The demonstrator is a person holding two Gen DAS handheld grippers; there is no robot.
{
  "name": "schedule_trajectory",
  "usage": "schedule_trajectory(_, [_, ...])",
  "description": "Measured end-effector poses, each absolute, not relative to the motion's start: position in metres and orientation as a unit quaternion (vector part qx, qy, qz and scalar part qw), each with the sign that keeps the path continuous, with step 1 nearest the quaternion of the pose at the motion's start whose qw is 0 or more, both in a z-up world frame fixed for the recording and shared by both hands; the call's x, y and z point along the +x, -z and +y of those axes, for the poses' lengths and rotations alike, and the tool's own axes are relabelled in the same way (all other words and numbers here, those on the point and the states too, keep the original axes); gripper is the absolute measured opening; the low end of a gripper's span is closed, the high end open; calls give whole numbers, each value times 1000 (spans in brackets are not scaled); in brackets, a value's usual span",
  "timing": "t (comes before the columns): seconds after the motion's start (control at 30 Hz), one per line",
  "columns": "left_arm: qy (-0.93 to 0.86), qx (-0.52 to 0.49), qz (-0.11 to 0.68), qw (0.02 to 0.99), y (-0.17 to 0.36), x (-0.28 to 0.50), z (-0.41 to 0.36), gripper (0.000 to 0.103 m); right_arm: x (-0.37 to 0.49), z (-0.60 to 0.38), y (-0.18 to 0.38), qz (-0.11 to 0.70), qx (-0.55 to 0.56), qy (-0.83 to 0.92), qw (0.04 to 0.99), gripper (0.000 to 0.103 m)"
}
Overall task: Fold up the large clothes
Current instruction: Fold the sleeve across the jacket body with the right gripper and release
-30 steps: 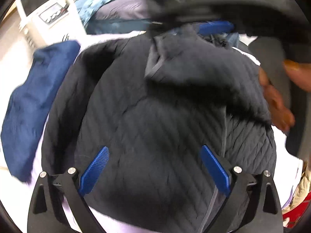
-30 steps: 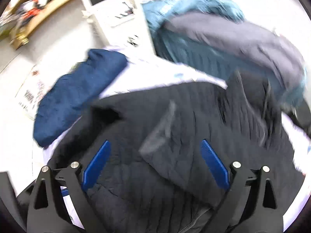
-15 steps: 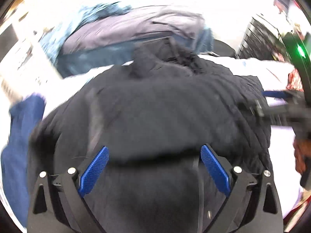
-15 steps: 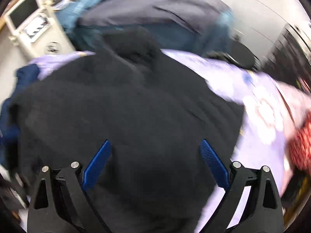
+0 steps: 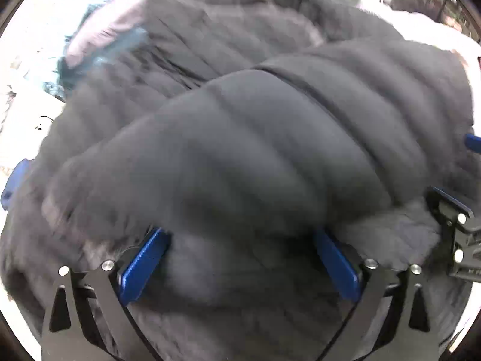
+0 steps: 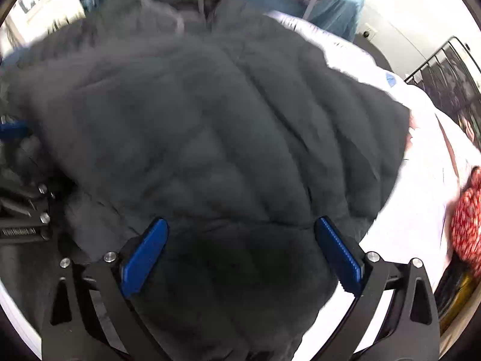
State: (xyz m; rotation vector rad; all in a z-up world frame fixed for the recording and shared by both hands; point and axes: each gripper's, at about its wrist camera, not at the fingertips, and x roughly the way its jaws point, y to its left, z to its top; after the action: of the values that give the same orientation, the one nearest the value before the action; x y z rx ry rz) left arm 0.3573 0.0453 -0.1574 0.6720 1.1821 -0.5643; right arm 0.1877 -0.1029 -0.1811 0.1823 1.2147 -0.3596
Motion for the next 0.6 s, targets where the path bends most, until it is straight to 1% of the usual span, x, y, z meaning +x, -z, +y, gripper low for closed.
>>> schedule_trajectory(0.07, [276, 246, 520, 770, 127, 339, 74, 96, 170, -99, 163, 540, 102, 155, 821, 98])
schedule_trajectory(0.13, [270, 179, 510, 797, 100, 317, 121, 96, 149, -92, 151, 531, 124, 132, 828, 98])
schedule_trajectory(0.17, [261, 156, 512, 803, 94, 311, 141, 97, 143, -88, 149, 530, 130, 121, 829, 98])
schedule_trajectory(0.23, [216, 79, 534, 814, 87, 293, 205, 96, 128, -73, 144, 533, 131, 96, 830, 98])
schedule_trajectory(0.33, [135, -14, 560, 817, 88, 271, 284, 96, 116, -43, 139, 541, 128, 62, 829, 98])
schedule_trajectory(0.4, [61, -118, 572, 809, 91, 260, 356, 96, 110, -25, 136, 547, 122, 46, 827, 98])
schedule_trajectory(0.47, [4, -232, 562, 794, 97, 248, 414, 96, 113, -5, 135, 550, 114, 30, 827, 98])
schedule_trajectory(0.53, [-55, -342, 535, 771, 105, 235, 465, 96, 122, 10, 136, 552, 102, 18, 827, 98])
schedule_trajectory(0.6, [-81, -415, 513, 747, 115, 227, 493, 96, 125, 23, 132, 550, 94, 4, 830, 98])
